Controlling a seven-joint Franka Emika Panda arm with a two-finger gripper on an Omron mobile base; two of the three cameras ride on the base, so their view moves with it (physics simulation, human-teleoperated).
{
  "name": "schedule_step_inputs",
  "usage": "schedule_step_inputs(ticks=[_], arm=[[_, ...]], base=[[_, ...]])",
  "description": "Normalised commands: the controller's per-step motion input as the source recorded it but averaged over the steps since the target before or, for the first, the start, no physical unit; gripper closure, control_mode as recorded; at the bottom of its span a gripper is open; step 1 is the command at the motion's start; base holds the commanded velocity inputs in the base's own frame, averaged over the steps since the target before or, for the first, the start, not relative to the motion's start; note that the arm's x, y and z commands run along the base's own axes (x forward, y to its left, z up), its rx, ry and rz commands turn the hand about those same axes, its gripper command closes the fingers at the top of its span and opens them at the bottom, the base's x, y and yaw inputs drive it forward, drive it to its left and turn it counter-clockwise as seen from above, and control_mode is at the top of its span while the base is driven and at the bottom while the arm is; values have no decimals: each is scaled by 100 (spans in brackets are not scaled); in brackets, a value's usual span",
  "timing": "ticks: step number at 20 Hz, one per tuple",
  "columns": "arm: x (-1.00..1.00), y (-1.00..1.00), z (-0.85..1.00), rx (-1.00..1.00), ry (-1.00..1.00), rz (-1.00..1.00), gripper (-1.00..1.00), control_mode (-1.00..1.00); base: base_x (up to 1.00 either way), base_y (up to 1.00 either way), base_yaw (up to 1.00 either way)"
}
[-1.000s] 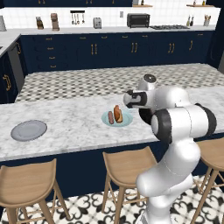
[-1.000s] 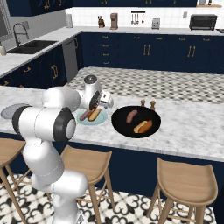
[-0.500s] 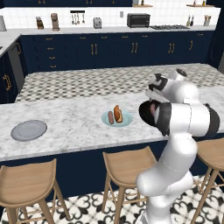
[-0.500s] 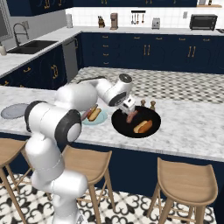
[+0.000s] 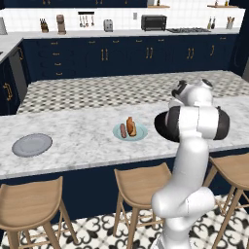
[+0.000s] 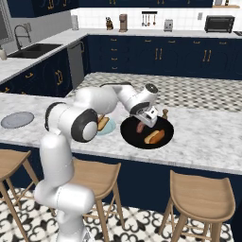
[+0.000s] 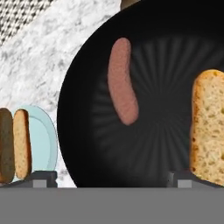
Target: Place one bun and one sausage from the bowl on each plate.
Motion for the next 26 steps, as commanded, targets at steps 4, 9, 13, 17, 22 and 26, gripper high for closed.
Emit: schedule_step_inputs(ticks=[4,9,13,17,22,26], arm=[[59,0,-50,0,-12,2,-100,-100],[62,-1,-31,-7,2,2,-100,-100],[57,-15,-17,-9,8,0,-100,-100],[35,0,-26,-8,0,2,-100,-100],[0,0,-60,-1,0,9,-100,-100],[0,0,-47,0,0,9,-100,-100]], base=[[0,0,0],[0,0,0],[0,0,0],[0,0,0],[0,0,0],[0,0,0]])
